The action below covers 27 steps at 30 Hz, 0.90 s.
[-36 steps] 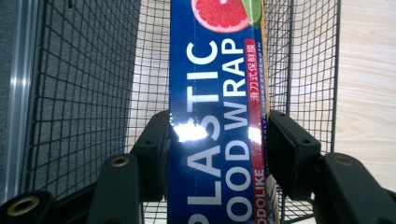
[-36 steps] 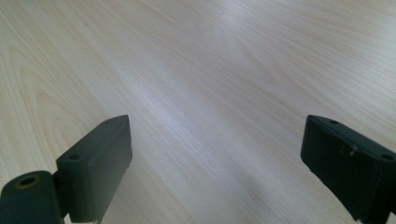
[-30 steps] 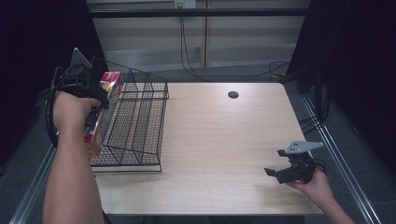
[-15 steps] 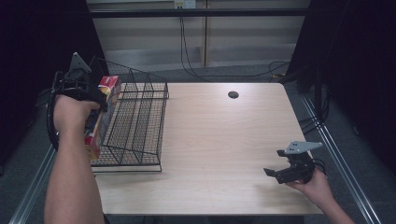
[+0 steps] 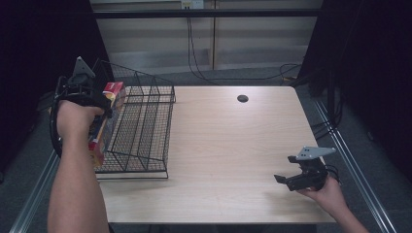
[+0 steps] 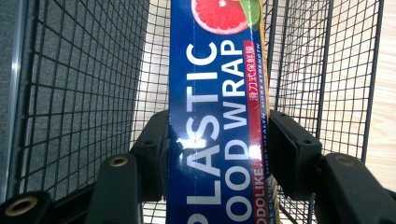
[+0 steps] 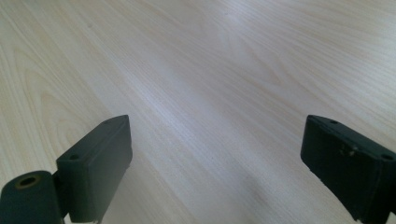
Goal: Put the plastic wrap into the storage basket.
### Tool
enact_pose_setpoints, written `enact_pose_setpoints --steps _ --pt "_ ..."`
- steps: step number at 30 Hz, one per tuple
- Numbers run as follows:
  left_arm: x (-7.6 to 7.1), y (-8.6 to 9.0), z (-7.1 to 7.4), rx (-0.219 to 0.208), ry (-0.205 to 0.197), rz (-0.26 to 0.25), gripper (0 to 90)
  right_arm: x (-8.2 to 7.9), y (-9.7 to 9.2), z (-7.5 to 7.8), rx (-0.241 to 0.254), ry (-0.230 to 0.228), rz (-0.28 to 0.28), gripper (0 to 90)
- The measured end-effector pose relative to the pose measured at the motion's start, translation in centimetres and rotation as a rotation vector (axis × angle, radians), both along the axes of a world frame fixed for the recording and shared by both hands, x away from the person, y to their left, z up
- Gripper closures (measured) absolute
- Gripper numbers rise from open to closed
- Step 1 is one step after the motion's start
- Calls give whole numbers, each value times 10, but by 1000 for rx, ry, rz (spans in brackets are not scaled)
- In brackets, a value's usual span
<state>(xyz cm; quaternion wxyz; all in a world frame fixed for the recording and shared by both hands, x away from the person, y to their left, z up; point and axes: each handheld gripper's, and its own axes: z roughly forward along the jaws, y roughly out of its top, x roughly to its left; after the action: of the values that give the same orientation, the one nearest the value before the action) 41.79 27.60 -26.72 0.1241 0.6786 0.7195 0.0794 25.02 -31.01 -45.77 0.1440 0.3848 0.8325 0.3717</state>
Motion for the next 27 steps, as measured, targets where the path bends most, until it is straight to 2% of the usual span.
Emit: enact_pose_setpoints --steps 2,3,5,7,10,17,22,26,27 --pt "1 0 0 4 5 -15 457 0 0 0 0 -2 0 90" --pt "1 -3 -2 -6 3 3 457 0 0 0 1 -2 0 90" --pt "2 -3 -2 2 4 -16 455 0 0 0 0 -2 0 90" --pt "3 -6 -4 -10 3 -15 454 0 0 0 2 -1 0 90" --pt "4 -7 -3 11 -1 -26 453 0 0 0 2 0 2 90" --pt "6 -5 -9 -10 9 -2 450 -1 -1 1 -1 -8 -5 90" --pt "9 -6 -14 7 25 -17 440 -1 -1 1 -3 -6 -5 90" --pt "9 -6 -16 -1 24 -18 429 0 0 0 -4 -6 0 90" --pt "10 -6 -17 12 31 -26 422 -1 1 0 -4 1 -3 90"
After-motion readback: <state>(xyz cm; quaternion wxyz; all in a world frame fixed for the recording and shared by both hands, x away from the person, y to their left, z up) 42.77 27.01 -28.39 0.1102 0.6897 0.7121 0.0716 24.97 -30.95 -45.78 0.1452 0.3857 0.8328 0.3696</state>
